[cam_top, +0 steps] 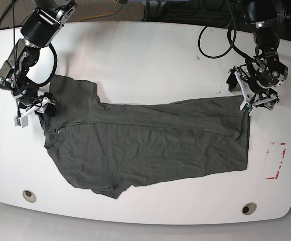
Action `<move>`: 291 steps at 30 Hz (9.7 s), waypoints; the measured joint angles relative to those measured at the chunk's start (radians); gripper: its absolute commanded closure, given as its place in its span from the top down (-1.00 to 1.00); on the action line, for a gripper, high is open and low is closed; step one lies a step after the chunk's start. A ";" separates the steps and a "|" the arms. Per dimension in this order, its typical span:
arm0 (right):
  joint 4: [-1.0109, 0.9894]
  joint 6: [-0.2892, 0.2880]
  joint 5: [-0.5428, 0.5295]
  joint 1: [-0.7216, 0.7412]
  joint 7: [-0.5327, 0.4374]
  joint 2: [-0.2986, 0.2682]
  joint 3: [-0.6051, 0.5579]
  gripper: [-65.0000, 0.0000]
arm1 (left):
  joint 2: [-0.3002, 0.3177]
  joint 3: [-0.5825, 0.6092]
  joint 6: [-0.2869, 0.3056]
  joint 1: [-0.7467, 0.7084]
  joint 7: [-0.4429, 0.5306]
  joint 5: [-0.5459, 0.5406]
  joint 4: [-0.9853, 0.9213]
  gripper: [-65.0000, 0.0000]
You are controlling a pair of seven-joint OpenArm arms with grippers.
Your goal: Layout the t-shirt on the table in an organized manner, then fold the t-shirt properly
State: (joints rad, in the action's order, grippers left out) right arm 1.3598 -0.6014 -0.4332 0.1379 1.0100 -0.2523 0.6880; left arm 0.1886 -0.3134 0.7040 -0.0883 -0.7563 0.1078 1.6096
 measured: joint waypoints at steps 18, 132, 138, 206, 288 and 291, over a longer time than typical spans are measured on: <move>0.000 0.000 0.000 0.000 0.000 0.000 0.000 -0.11 | 0.000 0.053 0.000 0.050 0.011 -0.001 0.000 0.25; 0.000 -0.020 0.000 -0.002 0.000 -0.003 0.004 -0.20 | 0.019 -0.015 0.000 -0.018 -0.275 -0.004 0.293 0.79; 0.000 -0.020 0.000 -0.002 0.000 -0.003 0.004 -0.20 | 0.007 0.038 -0.007 -0.010 -0.277 0.005 0.248 0.79; 0.000 -0.020 0.000 -0.019 0.000 -0.002 0.005 -0.21 | 0.023 0.107 -0.004 0.050 -0.137 -0.004 -0.035 -0.76; 0.238 -0.009 0.000 -0.030 0.144 -0.022 0.005 0.74 | 0.067 0.064 -0.003 0.072 -0.274 -0.008 0.308 0.41; 0.257 -0.009 -0.010 -0.064 0.142 -0.025 0.011 0.73 | 0.068 0.098 -0.003 0.086 -0.273 -0.004 0.308 0.41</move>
State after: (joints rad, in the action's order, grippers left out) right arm 1.6169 -0.6102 -0.4435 0.0738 1.1519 -0.2771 0.6994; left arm 0.2565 -0.2153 0.7006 -0.0025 -1.0290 0.1040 1.9175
